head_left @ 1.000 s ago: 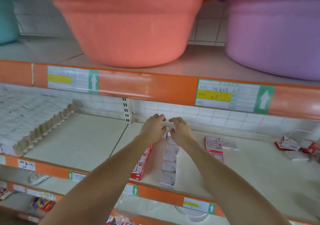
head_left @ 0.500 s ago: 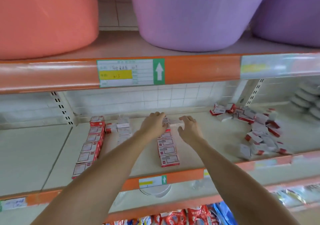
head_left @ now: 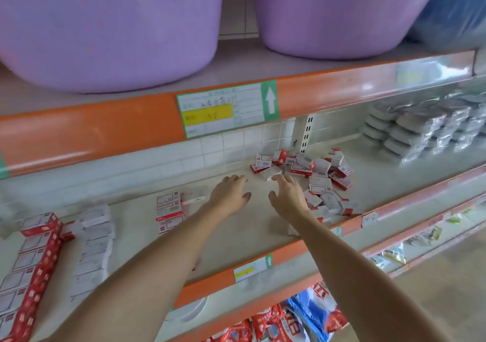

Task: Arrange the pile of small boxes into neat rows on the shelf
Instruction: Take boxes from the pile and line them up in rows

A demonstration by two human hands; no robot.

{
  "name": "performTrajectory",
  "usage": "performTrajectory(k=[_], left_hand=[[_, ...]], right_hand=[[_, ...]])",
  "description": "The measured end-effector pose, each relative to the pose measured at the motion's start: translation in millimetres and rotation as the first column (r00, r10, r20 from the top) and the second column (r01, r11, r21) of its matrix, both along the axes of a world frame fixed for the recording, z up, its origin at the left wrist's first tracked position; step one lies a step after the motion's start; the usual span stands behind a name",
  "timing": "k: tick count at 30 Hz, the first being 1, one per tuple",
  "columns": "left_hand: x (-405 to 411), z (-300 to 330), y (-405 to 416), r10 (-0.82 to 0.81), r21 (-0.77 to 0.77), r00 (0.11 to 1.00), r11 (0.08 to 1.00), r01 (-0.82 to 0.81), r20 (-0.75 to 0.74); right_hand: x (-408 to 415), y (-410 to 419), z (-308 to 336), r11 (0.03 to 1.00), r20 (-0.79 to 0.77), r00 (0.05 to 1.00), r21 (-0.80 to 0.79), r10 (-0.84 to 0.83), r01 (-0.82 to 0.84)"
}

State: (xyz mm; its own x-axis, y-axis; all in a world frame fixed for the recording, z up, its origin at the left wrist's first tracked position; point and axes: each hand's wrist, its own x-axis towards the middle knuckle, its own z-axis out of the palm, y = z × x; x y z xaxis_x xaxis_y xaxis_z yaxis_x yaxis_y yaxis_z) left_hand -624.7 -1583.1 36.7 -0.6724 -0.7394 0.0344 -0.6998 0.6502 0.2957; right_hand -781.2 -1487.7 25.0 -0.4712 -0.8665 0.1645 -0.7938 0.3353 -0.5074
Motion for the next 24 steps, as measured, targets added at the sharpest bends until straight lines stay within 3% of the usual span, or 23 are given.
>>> performTrajectory(k=[12,24], left_hand=[[-127,-17,6,-0.095,0.061,0.994,0.993,0.098,-0.058],[-174,-14,5,-0.027,0.003,0.997,1.0,0.027,-0.066]], right_hand=[[-124,6,-12,0.993,0.021,0.994,-0.031,-0.11,0.11],[-152,-29,-9,0.989,0.185,0.98,-0.108,-0.078,0.1]])
